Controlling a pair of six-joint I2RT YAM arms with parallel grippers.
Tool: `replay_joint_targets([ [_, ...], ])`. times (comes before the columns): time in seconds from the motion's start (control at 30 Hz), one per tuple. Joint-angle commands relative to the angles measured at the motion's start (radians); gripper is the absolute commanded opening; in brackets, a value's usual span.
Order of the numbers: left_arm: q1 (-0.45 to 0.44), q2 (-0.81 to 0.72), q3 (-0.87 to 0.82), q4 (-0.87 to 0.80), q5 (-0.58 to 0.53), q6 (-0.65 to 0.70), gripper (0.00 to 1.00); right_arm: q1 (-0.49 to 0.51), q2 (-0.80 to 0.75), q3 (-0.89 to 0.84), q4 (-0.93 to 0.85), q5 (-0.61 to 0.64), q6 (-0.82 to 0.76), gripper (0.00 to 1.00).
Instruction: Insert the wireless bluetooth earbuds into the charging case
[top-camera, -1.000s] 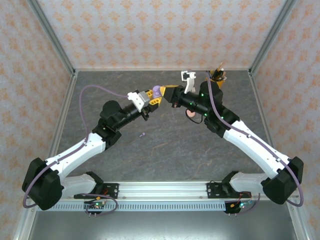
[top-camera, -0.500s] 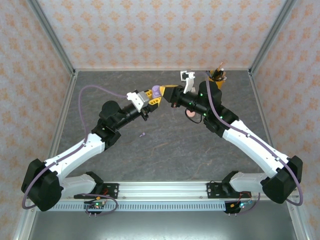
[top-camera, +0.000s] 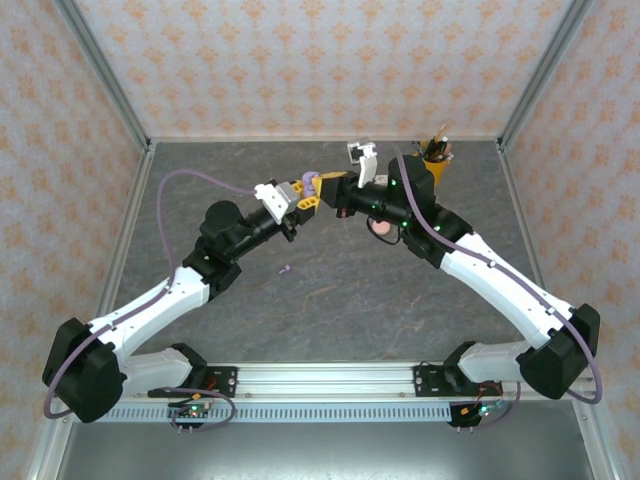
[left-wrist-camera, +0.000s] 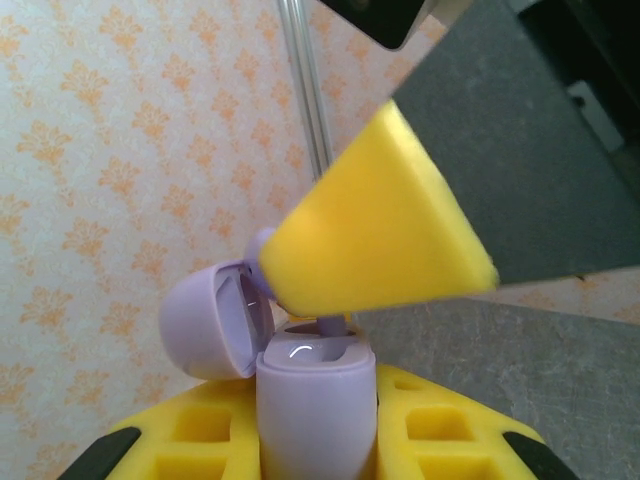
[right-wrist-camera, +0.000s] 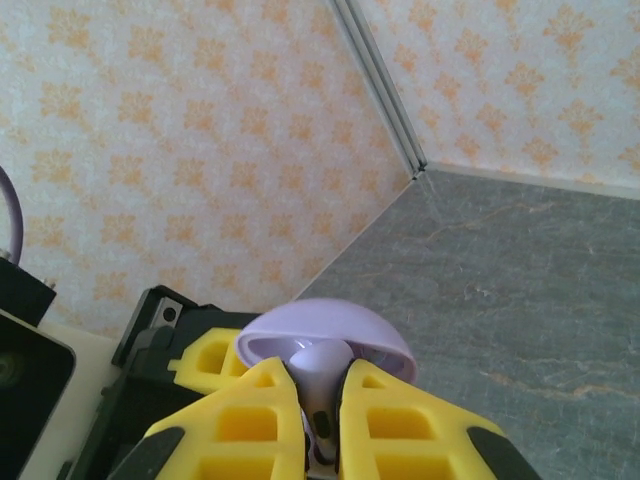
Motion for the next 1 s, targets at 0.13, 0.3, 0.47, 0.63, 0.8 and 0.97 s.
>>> replay_joint_targets([
  [0.13,-0.014,-0.037,0.04,0.082,0.002,0.018,0.0,0.026,0.0,-0.018,-0.111,0.01,-0.043,0.11],
  [0.3,-0.013,-0.039,0.042,0.08,0.006,0.017,0.0,0.026,-0.008,-0.029,-0.109,0.041,-0.033,0.22],
  [0.47,-0.013,-0.039,0.041,0.073,0.006,0.015,0.0,0.018,-0.021,-0.009,-0.101,0.067,-0.001,0.39],
  [0.63,-0.014,-0.04,0.032,0.073,0.0,0.014,0.0,0.008,-0.062,0.015,-0.091,0.056,0.031,0.52],
  [0.8,-0.014,-0.034,0.025,0.082,-0.002,0.011,0.0,-0.006,-0.122,0.026,-0.055,0.014,0.069,0.63],
  [0.97,-0.013,-0.029,0.012,0.095,-0.008,0.011,0.0,-0.021,-0.165,0.035,-0.046,0.008,0.094,0.66],
])
